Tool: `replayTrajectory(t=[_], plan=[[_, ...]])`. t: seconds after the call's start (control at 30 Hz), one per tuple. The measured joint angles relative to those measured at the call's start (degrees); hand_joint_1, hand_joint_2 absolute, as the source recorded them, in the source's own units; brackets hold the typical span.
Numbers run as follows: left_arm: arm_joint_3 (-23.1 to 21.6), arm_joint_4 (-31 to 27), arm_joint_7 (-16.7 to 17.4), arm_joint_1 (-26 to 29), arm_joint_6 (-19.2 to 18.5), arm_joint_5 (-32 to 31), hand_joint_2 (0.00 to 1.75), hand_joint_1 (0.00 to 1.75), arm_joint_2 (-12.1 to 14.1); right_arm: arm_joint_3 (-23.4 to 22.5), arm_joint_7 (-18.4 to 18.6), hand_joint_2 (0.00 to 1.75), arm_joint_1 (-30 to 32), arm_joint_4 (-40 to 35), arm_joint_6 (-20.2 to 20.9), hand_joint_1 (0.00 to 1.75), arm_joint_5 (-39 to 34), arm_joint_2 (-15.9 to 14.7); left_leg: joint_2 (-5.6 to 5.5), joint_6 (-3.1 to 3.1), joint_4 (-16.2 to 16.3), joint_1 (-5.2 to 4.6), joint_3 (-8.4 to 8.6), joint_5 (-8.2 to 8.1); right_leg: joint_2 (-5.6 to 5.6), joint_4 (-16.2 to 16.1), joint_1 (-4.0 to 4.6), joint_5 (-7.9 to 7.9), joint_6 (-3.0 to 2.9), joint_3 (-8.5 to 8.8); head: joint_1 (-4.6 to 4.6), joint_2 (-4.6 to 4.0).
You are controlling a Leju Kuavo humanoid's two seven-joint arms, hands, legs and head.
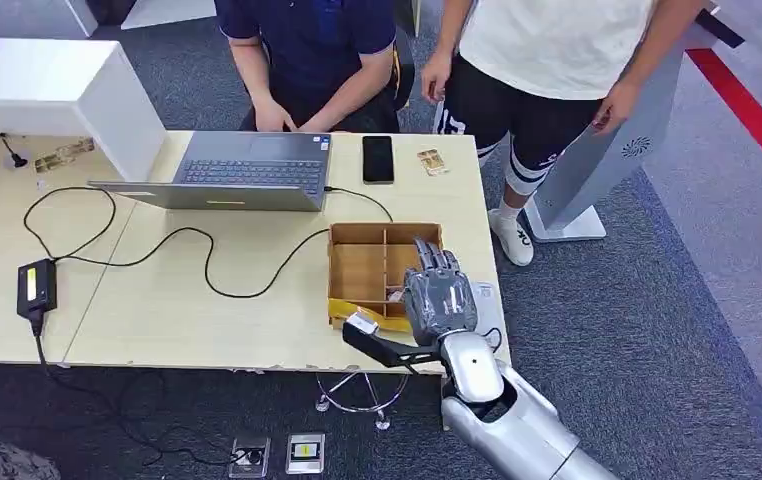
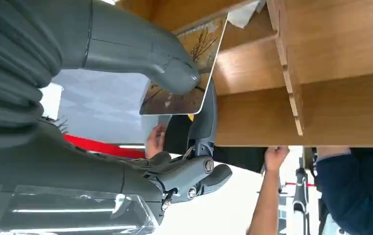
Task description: Pass the card to the sensor for recognition and then transmit it.
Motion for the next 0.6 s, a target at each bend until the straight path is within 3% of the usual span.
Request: replayTrajectory(t=[0.2, 0.33, 0.6], plan=[[0.00, -0.02, -1.03, 0.06, 0.11, 0.31, 1.75, 0.00, 0.00, -0.77, 2.32, 1.75, -1.97, -5.01, -2.01, 1.75, 4.35, -0.77, 0.02, 0.00, 0.01, 0.00, 0.02, 0.01, 0.04, 0.00, 0.00, 0.01, 0.00, -0.01, 0.00, 0.02], [0.00, 0.00, -1.22, 0.27, 0.48, 0.39, 1.75, 0.00, 0.00, -2.93, 3.34, 1.75, -3.61, -13.12, -1.90, 1.75, 9.64, -2.38, 0.03, 0.00, 0.02, 0.00, 0.04, 0.01, 0.07, 0.00, -0.01, 0.01, 0.00, -0.01, -0.02, 0.02], [0.00, 0.00, -1.46, 0.25, 0.94, 0.42, 1.75, 0.00, 0.00, -6.64, 3.45, 1.75, -6.73, -27.25, -3.02, 1.75, 13.25, -4.83, 0.06, 0.00, 0.02, 0.00, 0.06, 0.01, 0.11, 0.00, -0.01, 0.01, 0.00, -0.01, -0.02, 0.02]])
